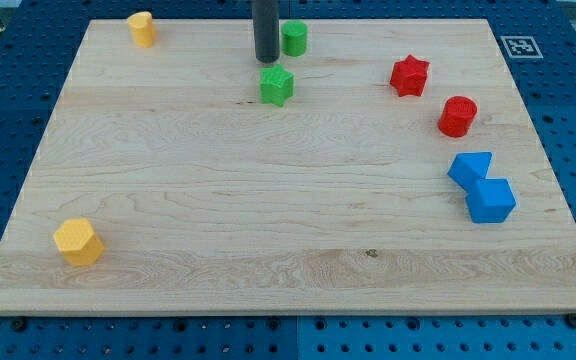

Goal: Slide the green circle to the top right

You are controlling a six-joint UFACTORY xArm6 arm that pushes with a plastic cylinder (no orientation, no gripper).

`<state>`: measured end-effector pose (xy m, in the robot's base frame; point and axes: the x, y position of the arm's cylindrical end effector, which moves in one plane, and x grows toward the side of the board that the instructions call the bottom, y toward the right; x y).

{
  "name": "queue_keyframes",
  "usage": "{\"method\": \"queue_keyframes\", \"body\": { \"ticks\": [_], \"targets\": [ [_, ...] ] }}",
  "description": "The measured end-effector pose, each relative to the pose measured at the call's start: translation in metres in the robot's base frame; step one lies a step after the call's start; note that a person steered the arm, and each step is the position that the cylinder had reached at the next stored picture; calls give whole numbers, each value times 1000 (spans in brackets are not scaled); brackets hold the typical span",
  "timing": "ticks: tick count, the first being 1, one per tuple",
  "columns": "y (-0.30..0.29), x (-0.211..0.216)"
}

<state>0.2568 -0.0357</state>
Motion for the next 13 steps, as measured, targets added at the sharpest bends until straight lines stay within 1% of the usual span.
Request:
{"method": "queue_keyframes", "body": {
  "ticks": [1, 2, 3, 4, 5, 7, 8, 9, 10, 11, 12, 13],
  "targets": [
    [0, -1],
    [22, -12],
    [52, -34],
    [58, -49],
    [59, -54],
    [94, -53],
    [91, -35],
    [91, -26],
    [109, -26],
    [140, -26],
    [142, -26],
    [124, -42]
  ]
}}
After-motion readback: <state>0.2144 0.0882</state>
